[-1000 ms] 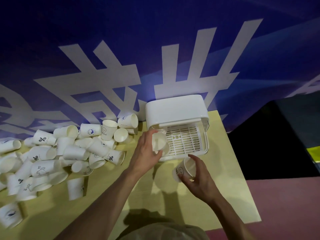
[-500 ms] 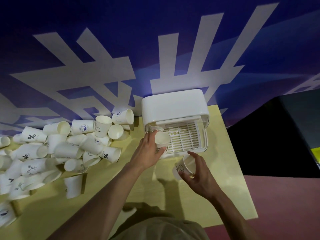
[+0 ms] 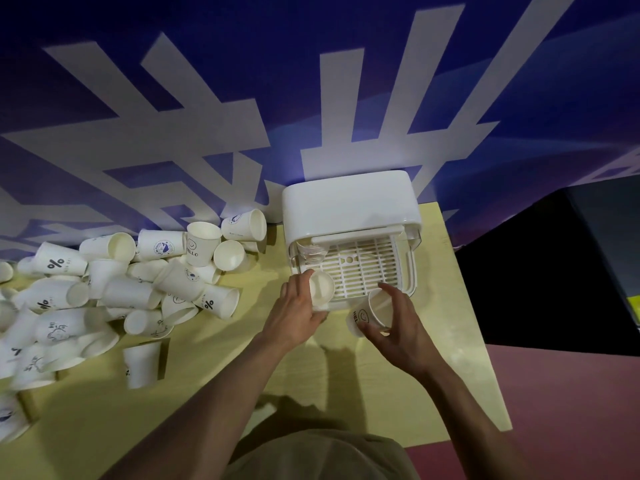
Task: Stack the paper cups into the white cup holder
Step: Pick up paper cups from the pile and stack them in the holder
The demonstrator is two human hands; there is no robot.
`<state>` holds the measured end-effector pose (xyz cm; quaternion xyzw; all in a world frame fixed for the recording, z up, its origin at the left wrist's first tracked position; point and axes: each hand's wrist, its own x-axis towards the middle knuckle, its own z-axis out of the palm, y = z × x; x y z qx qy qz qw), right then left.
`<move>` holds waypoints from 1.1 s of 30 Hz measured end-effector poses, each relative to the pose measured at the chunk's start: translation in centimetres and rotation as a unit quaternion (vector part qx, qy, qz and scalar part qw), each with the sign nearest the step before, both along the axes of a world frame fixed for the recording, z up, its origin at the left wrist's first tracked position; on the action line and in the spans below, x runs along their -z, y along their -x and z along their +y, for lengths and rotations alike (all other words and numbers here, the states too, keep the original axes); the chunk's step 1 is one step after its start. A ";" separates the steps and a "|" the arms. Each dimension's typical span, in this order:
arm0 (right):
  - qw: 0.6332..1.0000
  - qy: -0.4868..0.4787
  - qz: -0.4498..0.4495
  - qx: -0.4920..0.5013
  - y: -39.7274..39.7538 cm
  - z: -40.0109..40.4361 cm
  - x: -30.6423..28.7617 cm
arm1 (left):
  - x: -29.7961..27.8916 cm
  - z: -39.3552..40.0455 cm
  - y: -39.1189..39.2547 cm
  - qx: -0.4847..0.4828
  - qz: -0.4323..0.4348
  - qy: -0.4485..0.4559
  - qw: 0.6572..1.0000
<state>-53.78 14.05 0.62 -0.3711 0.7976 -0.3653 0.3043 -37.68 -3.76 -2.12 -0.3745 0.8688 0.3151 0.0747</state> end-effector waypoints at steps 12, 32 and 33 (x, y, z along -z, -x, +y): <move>0.990 0.077 0.088 -0.082 -1.9 -7.1 -2.2 | -0.8 0.8 -2.7 -0.024 0.036 -0.038 0.998; 0.957 -0.154 0.193 -0.155 -4.6 -10.8 1.7 | -0.6 2.6 -19.3 -0.227 0.066 -0.059 0.970; 0.955 -0.144 0.213 -0.149 -4.8 -10.4 1.7 | -0.7 2.5 -20.0 -0.241 0.069 -0.050 0.967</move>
